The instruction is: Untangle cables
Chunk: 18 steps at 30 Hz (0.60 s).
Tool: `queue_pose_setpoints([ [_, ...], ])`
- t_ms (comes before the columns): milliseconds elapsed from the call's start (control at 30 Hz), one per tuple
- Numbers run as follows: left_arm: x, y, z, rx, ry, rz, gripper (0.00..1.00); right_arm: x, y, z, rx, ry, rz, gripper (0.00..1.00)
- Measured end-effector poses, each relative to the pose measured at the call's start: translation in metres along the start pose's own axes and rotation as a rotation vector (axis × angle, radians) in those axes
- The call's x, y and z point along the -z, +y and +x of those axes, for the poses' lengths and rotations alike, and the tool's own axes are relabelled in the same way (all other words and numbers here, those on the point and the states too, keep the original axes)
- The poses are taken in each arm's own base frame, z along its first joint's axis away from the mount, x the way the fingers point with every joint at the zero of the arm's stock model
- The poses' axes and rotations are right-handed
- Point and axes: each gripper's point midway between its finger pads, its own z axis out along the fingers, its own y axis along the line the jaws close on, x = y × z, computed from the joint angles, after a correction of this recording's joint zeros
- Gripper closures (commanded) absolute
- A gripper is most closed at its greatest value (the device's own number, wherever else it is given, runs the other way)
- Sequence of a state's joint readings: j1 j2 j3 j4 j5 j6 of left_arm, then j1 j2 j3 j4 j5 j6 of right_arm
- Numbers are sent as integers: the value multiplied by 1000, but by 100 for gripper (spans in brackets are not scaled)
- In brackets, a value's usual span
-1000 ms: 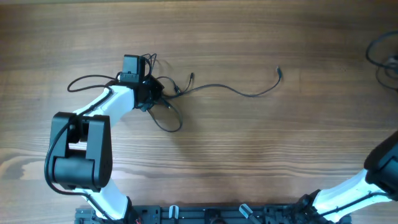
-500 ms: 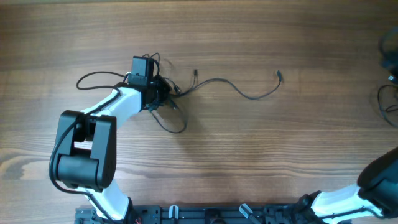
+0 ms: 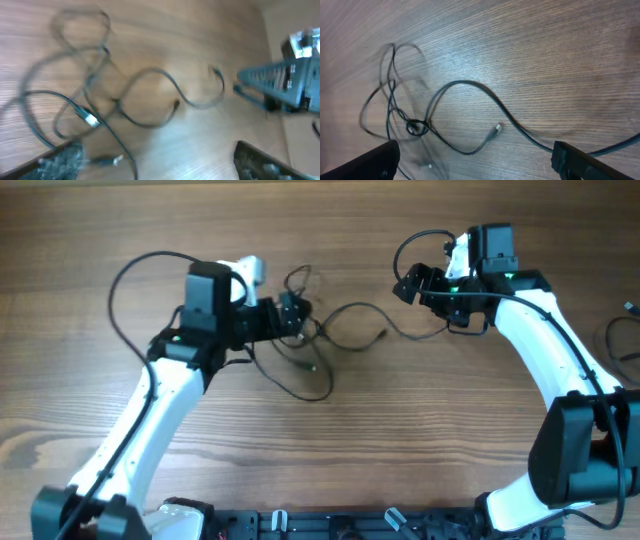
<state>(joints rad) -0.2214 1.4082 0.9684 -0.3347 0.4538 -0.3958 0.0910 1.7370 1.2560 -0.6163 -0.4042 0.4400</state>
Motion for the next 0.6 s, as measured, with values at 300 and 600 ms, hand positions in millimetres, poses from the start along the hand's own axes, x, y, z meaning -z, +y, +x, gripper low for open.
queue_pose_setpoints([
  [300,36,87,-14,339,-202,-460,0,-35,116,43,305,-9,-168,0],
  [600,66,135,-22,636,-352,-595,0,-135,214,105,120,59,-459,43],
])
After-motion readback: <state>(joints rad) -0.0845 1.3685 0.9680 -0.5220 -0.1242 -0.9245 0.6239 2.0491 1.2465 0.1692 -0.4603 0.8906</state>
